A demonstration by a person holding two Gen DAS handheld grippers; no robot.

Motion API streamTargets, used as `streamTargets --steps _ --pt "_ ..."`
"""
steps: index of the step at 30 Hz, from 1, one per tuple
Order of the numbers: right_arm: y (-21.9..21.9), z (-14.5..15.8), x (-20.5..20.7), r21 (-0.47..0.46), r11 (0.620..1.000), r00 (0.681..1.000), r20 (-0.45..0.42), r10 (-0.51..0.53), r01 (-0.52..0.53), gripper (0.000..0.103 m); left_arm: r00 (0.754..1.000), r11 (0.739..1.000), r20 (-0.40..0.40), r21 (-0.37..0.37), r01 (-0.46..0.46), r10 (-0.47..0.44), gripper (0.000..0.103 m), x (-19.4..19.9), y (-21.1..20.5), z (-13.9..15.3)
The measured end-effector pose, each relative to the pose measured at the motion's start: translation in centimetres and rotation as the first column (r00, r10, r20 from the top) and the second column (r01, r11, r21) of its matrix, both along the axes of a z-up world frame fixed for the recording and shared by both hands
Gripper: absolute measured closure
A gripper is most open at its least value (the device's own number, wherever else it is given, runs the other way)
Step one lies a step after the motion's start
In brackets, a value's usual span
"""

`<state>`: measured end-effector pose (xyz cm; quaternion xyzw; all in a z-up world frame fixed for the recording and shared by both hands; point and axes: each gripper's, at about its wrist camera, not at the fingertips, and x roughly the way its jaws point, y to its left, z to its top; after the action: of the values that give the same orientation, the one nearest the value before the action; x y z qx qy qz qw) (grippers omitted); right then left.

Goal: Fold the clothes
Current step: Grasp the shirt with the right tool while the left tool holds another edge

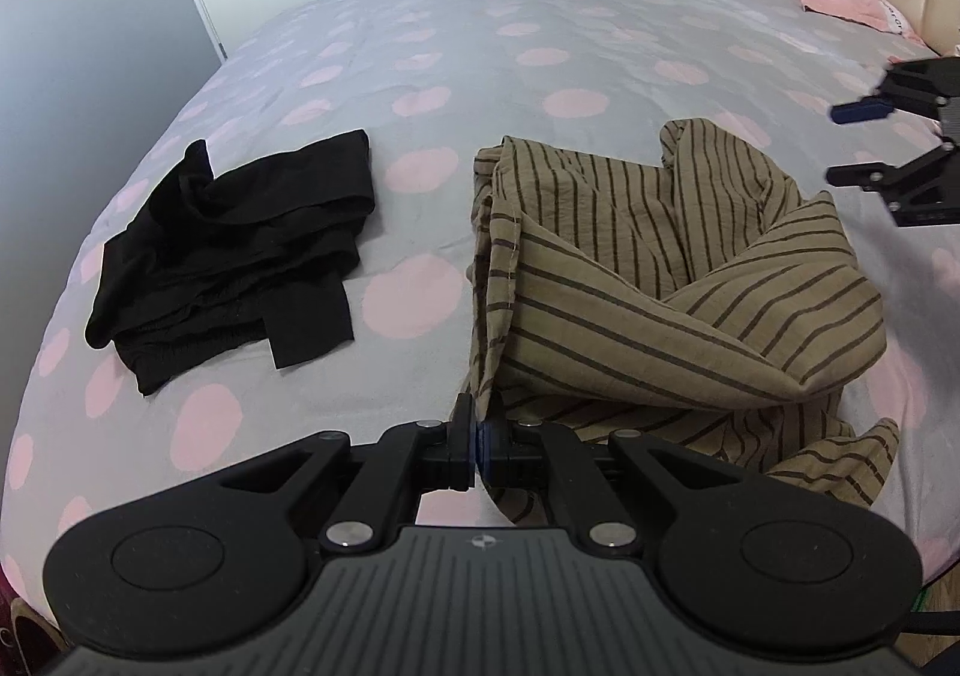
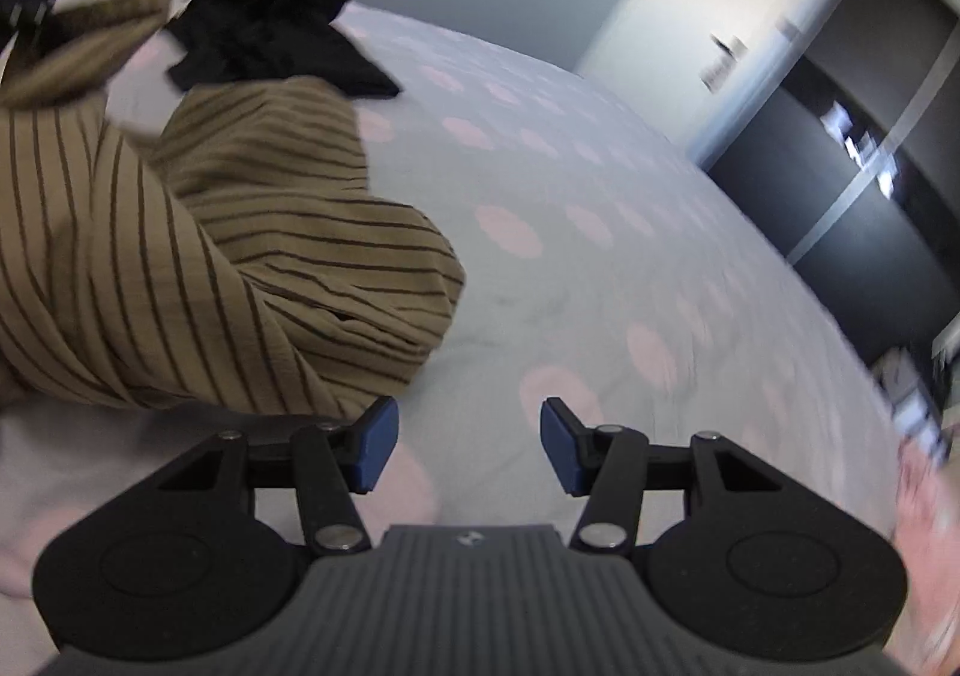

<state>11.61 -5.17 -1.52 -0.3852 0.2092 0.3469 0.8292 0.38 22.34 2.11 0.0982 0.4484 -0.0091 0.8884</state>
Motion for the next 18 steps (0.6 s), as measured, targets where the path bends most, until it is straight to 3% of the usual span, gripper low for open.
streamTargets --steps 3,6,9,10,11,12,15,18 --pt "1.7 -1.7 0.2 -0.123 0.981 0.984 0.077 0.161 -0.151 0.048 1.0 1.0 -0.015 0.003 -0.004 0.004 0.103 0.2 0.3 -0.4" --pt "2.6 -3.0 0.1 -0.22 0.94 0.944 0.142 0.297 -0.263 0.05 1.0 1.0 -0.017 -0.006 -0.021 0.021 0.103 0.4 0.8 -0.4" --pt "3.2 -3.7 -0.2 -0.276 0.895 0.898 0.175 0.404 -0.35 0.059 0.999 0.999 -0.018 -0.015 -0.034 0.034 0.103 0.5 1.1 -0.5" --pt "3.4 -4.0 -0.4 -0.303 0.88 0.886 0.177 0.429 -0.366 0.068 0.999 0.999 -0.018 -0.015 -0.035 0.035 0.103 0.6 1.1 -0.4" --pt "3.5 -4.3 -0.5 -0.326 0.866 0.877 0.173 0.448 -0.379 0.086 0.999 0.999 -0.017 -0.016 -0.036 0.036 0.103 0.6 1.1 -0.4" --pt "3.5 -4.3 -0.6 -0.336 0.86 0.876 0.164 0.454 -0.383 0.094 0.999 0.999 -0.015 -0.015 -0.037 0.037 0.103 0.6 1.0 -0.3" --pt "3.5 -4.2 -1.0 -0.339 0.865 0.881 0.165 0.443 -0.371 0.097 0.999 0.999 -0.001 -0.014 -0.043 0.043 0.103 0.6 1.1 0.0" --pt "3.0 -2.8 -1.0 -0.312 0.899 0.904 0.201 0.379 -0.307 0.098 0.998 0.998 0.043 -0.02 -0.054 0.055 0.103 0.4 1.0 1.1"
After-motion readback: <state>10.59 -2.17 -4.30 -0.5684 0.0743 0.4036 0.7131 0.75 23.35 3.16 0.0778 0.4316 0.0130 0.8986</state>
